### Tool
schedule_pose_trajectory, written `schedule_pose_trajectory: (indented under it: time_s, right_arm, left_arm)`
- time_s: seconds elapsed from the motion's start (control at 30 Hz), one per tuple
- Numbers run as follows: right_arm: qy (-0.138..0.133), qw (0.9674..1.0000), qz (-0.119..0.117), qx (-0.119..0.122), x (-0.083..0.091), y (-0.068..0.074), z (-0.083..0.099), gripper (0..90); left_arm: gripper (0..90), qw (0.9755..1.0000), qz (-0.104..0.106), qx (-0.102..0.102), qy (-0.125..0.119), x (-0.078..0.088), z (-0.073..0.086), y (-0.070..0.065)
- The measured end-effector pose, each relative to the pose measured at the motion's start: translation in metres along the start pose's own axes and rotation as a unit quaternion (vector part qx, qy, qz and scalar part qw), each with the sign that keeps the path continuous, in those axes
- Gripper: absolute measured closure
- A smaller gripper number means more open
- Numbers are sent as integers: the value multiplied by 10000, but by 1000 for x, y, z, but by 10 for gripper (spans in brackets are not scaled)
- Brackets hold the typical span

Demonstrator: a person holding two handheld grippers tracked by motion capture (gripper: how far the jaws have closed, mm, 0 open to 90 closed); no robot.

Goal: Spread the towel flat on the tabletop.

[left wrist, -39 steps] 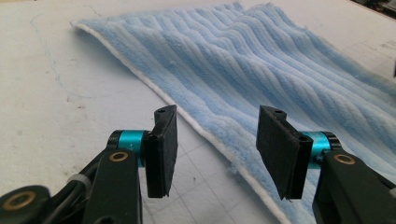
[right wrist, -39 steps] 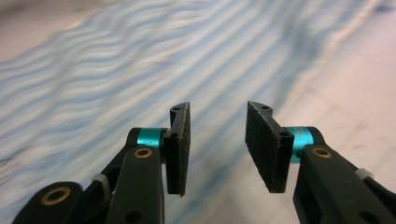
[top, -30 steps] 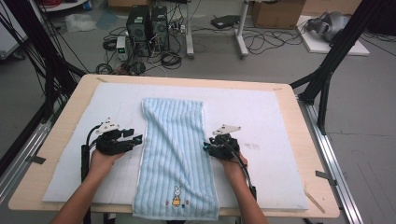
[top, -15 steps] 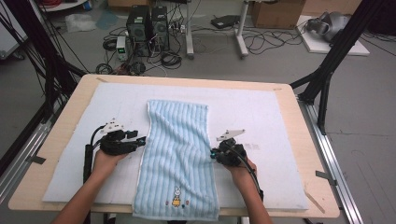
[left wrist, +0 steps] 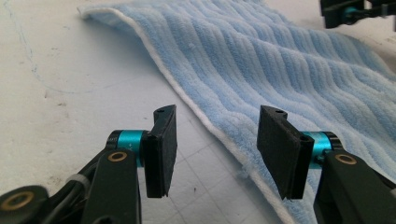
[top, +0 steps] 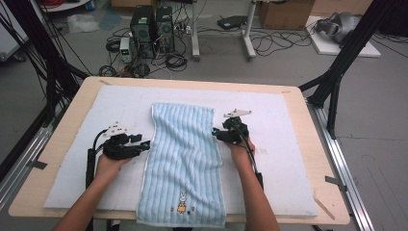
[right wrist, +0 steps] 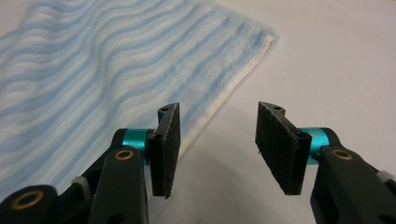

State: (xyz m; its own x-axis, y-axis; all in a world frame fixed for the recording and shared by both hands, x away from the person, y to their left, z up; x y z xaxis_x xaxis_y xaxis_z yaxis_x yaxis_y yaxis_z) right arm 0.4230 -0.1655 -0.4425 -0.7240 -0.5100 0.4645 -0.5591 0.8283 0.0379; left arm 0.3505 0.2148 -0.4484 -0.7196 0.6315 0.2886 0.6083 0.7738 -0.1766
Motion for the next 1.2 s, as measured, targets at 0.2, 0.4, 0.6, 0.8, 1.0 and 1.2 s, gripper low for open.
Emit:
schedule_pose_trajectory:
  time_s: [0.2,0.4,0.6,0.8,1.0,1.2]
  right_arm:
    - [125,9992,321,-205,-38,-8,-12,469]
    - [209,9989,366,-193,-57,-11,-18,827]
    - [240,9928,1171,-104,-49,-30,-17,865]
    - [-13,9893,1372,-487,-37,-46,-17,678]
    - [-176,9948,948,-329,-21,-37,-23,586]
    - [-195,9972,688,-196,6,-31,-19,499]
  left_arm:
    - [466,10000,-15,43,2,0,0,1]
    - [466,9999,28,95,20,0,1,2]
    - [466,9999,63,111,21,-1,1,-1]
    - [465,9999,79,110,67,-4,3,-2]
    - [465,9999,-13,124,14,-4,2,1]
    - [458,9995,-128,271,-128,-9,-3,8]
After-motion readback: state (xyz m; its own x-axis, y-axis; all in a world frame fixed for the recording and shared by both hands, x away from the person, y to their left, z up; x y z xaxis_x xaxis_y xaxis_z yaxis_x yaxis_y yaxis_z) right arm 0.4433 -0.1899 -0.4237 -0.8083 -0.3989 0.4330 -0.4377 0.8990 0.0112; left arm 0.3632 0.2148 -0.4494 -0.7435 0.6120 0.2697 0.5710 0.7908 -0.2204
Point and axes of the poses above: each handheld gripper's, and its own axes: x roughly backward along the jaws, z roughly out of its underside, y roughly to its left, the point moved 1 cm from there along -x, roughly forward along the jaws, and after that the axes turned 12 degrees about -y, right-handed, at the moved point
